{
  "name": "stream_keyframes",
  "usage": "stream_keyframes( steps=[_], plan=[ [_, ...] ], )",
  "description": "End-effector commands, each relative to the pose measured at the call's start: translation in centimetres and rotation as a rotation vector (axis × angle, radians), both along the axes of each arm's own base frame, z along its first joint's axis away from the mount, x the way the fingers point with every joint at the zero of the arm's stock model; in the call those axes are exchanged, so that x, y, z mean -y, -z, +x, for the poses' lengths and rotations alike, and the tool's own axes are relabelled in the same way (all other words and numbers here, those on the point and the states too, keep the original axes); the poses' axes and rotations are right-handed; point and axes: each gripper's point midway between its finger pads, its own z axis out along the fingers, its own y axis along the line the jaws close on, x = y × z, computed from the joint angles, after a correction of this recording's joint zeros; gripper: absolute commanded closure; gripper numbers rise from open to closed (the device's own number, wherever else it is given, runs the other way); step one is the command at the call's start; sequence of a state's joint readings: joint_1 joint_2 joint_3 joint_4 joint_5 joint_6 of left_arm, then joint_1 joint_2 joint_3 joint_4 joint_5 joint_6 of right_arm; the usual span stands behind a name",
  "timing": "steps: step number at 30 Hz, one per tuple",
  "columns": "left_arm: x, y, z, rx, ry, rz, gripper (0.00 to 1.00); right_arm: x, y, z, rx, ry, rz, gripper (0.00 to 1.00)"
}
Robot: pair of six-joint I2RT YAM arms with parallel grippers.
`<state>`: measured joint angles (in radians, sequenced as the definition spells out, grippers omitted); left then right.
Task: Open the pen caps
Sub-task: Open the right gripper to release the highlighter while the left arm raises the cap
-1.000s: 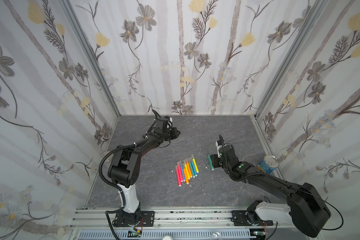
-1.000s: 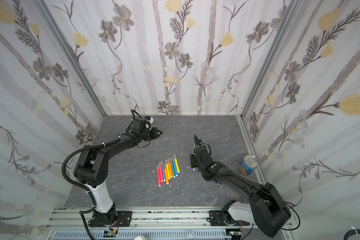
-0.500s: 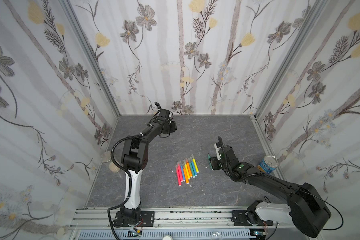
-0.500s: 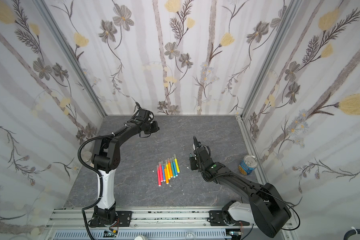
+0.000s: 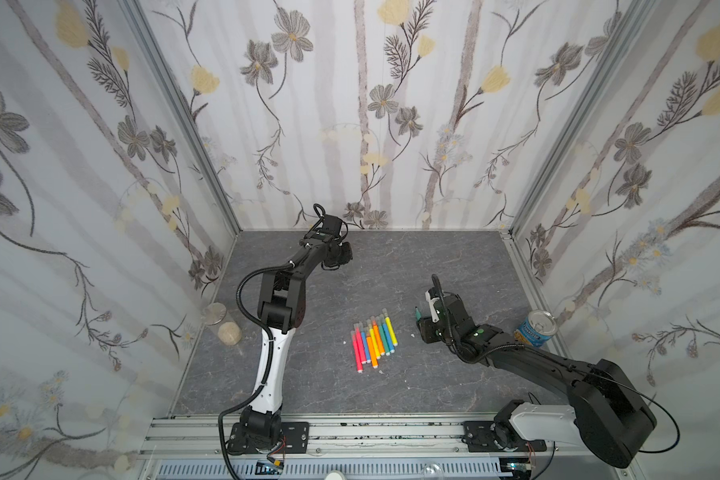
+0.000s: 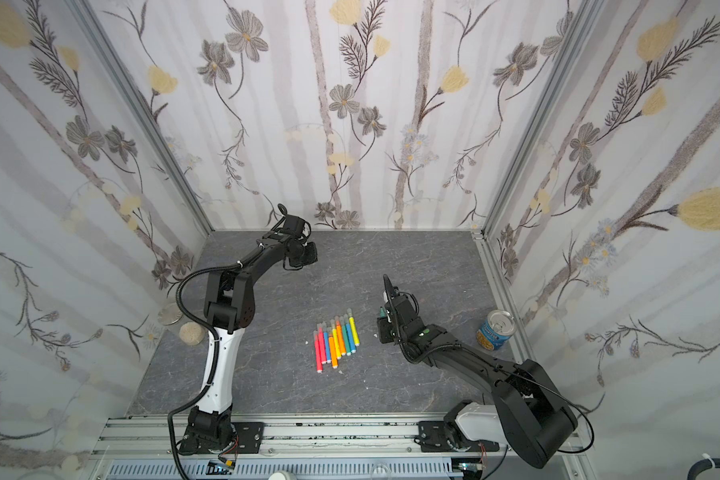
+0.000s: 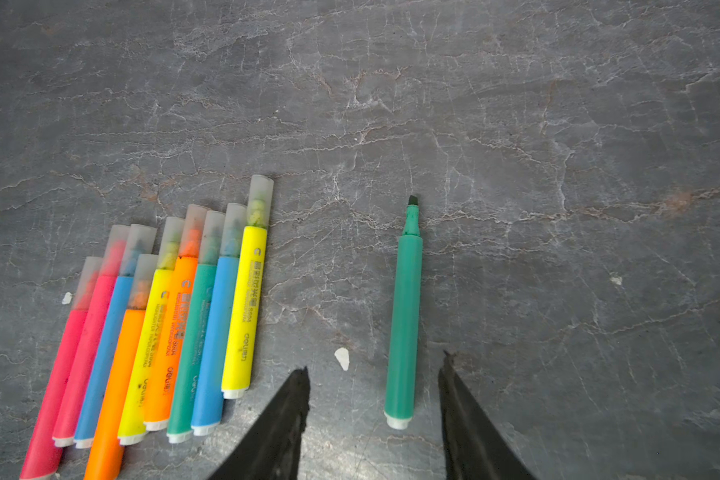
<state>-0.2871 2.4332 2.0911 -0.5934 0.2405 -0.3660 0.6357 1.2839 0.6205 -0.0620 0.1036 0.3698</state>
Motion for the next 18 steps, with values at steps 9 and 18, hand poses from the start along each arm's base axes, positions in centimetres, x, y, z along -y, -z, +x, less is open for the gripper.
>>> stream_keyframes(
  steps=[9,18],
  plan=[
    [-0.6,2.6,-1.0,-0.07,0.022,0.023,0.94,-0.5,0.4,0.4,0.002,0.006,0.011,0.49],
    [-0.7,3.2,-1.4,-0.074,0.024,0.016,0.75,-1.1,1.1,0.5,-0.018,-0.003,0.002,0.49]
  ],
)
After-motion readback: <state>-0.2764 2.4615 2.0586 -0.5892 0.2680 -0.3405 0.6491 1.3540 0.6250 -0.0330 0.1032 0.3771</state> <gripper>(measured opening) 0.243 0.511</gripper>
